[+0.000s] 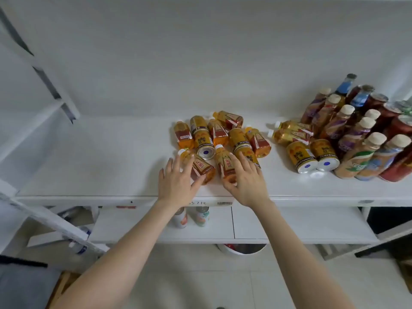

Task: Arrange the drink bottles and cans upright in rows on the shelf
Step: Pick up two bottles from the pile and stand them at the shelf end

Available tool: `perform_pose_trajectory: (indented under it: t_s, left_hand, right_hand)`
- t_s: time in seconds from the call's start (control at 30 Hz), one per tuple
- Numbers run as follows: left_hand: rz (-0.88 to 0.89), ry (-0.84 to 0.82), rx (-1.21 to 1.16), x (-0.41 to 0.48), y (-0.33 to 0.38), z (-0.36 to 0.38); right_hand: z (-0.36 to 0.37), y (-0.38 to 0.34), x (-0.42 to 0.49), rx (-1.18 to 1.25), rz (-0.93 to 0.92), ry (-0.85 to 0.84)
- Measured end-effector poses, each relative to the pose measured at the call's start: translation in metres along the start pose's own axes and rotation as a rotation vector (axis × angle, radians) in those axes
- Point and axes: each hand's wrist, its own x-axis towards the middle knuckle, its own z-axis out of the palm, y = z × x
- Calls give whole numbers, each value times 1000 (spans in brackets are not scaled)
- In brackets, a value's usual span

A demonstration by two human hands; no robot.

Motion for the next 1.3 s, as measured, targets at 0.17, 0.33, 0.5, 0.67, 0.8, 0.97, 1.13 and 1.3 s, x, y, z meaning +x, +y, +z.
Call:
perform_pose_trajectory:
  t_s: [0.17, 0.33, 0.5, 0.67, 0.8, 0.97, 1.13, 1.3]
  left_hand:
    - [-89, -155, -154, 30, -9, 9]
    - [-218, -290, -440, 54, -3, 16]
    - [-398, -281, -662, 72, 1, 21]
    - [-598, -182, -980, 74, 7, 19]
    - [-696, -87, -1182, 72, 9, 17]
    - [-615, -59, -1140, 66, 8, 15]
    - [-380, -54, -986, 57, 8, 8]
    - [-262, -61, -937, 46, 0, 4]
  right_hand:
    - [5, -1, 31, 7, 71, -5]
    - [14, -6, 59, -114, 25, -25]
    - [16, -13, 81, -230, 22, -89]
    - [20, -20, 95, -222, 96, -115]
    - [22, -18, 94, -130, 157, -32]
    - [16, -16, 78, 13, 175, 72]
    - [4, -21, 61, 243, 204, 147]
    - [-7, -28, 53, 366, 211, 124]
